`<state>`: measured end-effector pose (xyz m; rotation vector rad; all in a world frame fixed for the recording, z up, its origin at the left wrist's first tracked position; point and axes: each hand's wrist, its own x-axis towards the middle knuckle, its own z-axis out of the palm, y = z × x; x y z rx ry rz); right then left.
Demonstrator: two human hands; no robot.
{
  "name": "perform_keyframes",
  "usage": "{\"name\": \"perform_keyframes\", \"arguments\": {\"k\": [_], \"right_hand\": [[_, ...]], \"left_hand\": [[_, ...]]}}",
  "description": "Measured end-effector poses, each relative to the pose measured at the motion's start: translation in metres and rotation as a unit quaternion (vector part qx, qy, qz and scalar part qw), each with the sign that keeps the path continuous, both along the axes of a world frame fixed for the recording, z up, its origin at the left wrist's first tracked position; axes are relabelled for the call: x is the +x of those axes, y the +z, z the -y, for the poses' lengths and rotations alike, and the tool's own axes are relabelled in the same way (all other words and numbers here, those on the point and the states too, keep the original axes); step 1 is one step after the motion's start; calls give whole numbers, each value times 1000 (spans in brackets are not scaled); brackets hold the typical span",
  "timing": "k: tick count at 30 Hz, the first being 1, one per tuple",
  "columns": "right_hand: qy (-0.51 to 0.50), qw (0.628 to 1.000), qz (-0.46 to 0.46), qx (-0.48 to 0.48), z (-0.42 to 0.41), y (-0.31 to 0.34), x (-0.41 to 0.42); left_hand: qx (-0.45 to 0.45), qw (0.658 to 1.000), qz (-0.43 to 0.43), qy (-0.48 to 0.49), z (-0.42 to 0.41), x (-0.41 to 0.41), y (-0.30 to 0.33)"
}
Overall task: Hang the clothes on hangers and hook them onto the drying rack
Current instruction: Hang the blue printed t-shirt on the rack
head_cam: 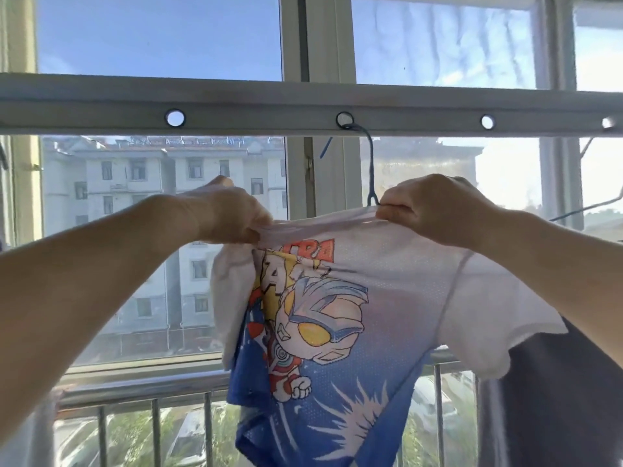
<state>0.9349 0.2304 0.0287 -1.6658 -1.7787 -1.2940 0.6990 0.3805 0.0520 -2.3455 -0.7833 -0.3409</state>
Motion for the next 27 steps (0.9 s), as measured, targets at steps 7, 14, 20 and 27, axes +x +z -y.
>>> {"name": "perform_keyframes", "arguments": {"k": [7,14,20,27], "right_hand": [[-10,1000,-6,-1,-3,0,-6],[18,996,-82,-27,-8,1,-9],[18,988,-135,-68,-8,6,-5],[56,982,-175,-33,1,-1,-1]], "left_hand": [[3,992,-101,79,1,6,-2],[-61,997,52,-21,6,12,4],[-160,981,101,-35,2,24,-5],[-300,945,107,-78,-10,25,-17]]}}
